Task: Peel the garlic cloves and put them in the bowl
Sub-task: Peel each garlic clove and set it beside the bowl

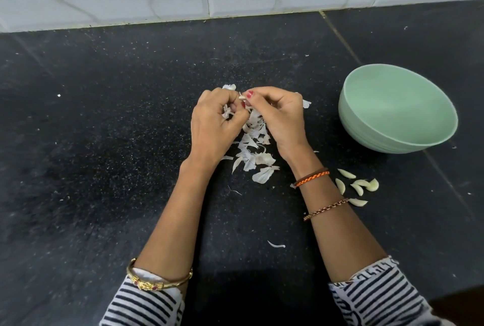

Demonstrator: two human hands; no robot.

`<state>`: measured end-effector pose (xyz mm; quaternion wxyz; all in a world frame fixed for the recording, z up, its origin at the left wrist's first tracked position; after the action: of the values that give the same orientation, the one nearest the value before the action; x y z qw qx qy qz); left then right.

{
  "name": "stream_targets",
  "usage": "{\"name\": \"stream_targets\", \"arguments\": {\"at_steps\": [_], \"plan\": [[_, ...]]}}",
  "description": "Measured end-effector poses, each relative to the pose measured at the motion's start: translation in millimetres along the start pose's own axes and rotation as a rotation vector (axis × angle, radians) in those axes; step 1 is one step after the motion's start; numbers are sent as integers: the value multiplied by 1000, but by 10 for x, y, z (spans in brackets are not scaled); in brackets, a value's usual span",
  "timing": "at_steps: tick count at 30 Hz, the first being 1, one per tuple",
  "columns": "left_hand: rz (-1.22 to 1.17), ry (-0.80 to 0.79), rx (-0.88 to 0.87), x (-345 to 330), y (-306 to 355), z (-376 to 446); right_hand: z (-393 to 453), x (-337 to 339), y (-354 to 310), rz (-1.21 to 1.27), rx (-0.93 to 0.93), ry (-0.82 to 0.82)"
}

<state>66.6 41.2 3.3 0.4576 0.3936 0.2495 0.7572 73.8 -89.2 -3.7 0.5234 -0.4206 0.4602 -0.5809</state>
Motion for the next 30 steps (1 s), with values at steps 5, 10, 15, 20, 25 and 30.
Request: {"name": "stream_targets", "arguments": {"at_steps": [5, 10, 15, 20, 25, 30], "plan": [[11, -63, -51, -88, 80, -16, 15, 118, 67, 51, -74, 108], [-15, -53, -34, -74, 82, -15, 16, 122, 54, 45, -60, 92], [-71, -40, 66, -26, -29, -10, 38, 79, 27, -11, -17, -71], [-222, -83, 217, -35, -144, -5, 33, -14, -9, -97, 61, -175], [-328, -87, 272, -48, -132, -9, 46, 27, 26, -128, 40, -135], [-363, -94, 272, -64, -123, -10, 17, -33, 41, -101, 24, -200]]}}
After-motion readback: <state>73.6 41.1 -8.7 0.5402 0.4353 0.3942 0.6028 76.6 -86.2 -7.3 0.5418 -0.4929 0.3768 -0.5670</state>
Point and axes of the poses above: each hand's wrist, its own z-axis towards the middle knuckle, its own x-axis out of the back of the hand, y = z × x, the point moved 9 cm from there along z, towards the middle knuckle, and after that the axes turned 3 degrees about -x, right-handed, at the moved point
